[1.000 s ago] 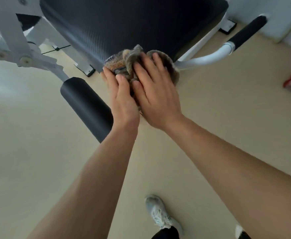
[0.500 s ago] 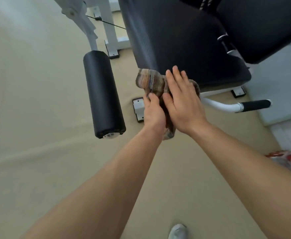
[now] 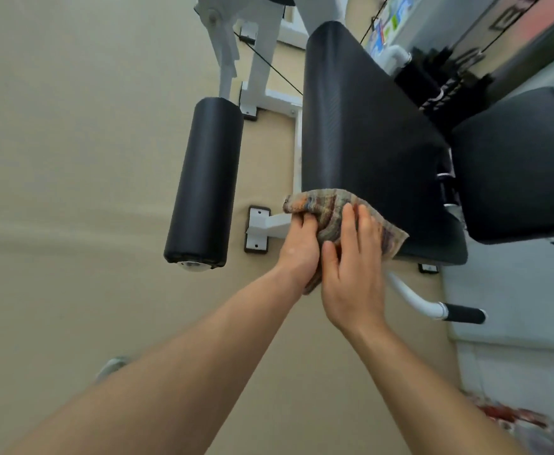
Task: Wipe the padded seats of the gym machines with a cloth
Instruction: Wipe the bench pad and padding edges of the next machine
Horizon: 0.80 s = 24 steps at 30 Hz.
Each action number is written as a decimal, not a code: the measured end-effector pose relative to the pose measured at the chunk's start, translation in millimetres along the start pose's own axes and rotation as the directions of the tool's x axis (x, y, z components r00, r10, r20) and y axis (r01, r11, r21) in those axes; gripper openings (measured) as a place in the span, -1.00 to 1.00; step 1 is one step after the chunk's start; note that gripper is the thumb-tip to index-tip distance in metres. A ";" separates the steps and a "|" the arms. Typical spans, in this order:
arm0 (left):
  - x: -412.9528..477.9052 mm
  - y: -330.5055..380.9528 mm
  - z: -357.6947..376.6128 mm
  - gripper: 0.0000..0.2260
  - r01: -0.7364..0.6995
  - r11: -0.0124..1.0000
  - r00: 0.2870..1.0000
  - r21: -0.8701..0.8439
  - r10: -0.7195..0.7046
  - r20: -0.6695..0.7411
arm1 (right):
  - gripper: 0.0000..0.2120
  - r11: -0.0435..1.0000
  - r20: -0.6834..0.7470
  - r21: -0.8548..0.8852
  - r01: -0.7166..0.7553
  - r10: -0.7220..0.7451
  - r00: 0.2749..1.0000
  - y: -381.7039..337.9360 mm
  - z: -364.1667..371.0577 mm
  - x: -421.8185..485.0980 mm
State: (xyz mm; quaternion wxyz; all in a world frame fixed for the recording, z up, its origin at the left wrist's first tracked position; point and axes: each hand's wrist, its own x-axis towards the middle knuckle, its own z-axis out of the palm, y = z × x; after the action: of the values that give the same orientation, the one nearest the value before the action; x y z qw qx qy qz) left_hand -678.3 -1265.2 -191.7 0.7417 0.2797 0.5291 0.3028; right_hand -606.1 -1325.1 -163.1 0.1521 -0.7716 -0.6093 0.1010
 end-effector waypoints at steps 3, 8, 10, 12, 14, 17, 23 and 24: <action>14.6 16.3 4.6 -0.58 0.053 0.998 0.998 0.016 -0.053 -0.016 | -0.42 0.997 0.118 -0.055 0.045 -0.038 0.992 2.0 -5.3 31.6; 54.0 55.8 3.6 -0.57 0.083 0.996 0.996 0.044 -0.082 -0.032 | -0.43 0.987 0.224 -0.155 0.046 -0.011 0.974 -14.5 -7.7 101.8; 78.8 71.0 3.3 -0.57 0.081 0.993 0.996 0.080 -0.078 -0.041 | -0.43 0.990 0.223 -0.132 0.046 -0.015 0.975 -18.9 -5.6 128.9; 102.2 87.7 4.2 -0.55 0.090 0.991 0.994 0.098 -0.083 -0.074 | -0.42 0.994 0.221 -0.100 0.044 -0.021 0.975 -21.4 -3.5 158.9; 126.5 104.7 5.9 -0.52 0.098 0.993 0.991 0.069 -0.092 -0.093 | -0.42 0.995 0.208 -0.085 0.053 -0.034 0.978 -23.6 -1.8 191.6; 164.6 136.1 5.7 -0.49 0.068 0.997 0.993 0.046 -0.063 -0.104 | -0.42 0.994 0.203 -0.082 0.069 -0.051 0.978 -30.1 4.1 245.1; 247.7 202.9 6.3 -0.49 -0.048 0.997 0.989 0.056 0.055 -0.134 | -0.43 0.994 0.157 -0.087 0.063 -0.049 0.986 -39.0 17.7 355.5; 259.8 213.6 5.7 -0.50 -0.066 0.995 0.988 0.073 0.076 -0.138 | -0.42 0.995 0.147 -0.072 0.070 -0.059 0.987 -40.7 21.0 374.6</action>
State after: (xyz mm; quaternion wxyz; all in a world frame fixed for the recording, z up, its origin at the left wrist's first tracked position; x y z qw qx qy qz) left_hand -638.9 -931.1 -192.9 0.6814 0.3016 0.5797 0.3297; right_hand -561.4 -950.4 -157.1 0.0809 -0.7473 -0.6469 0.1284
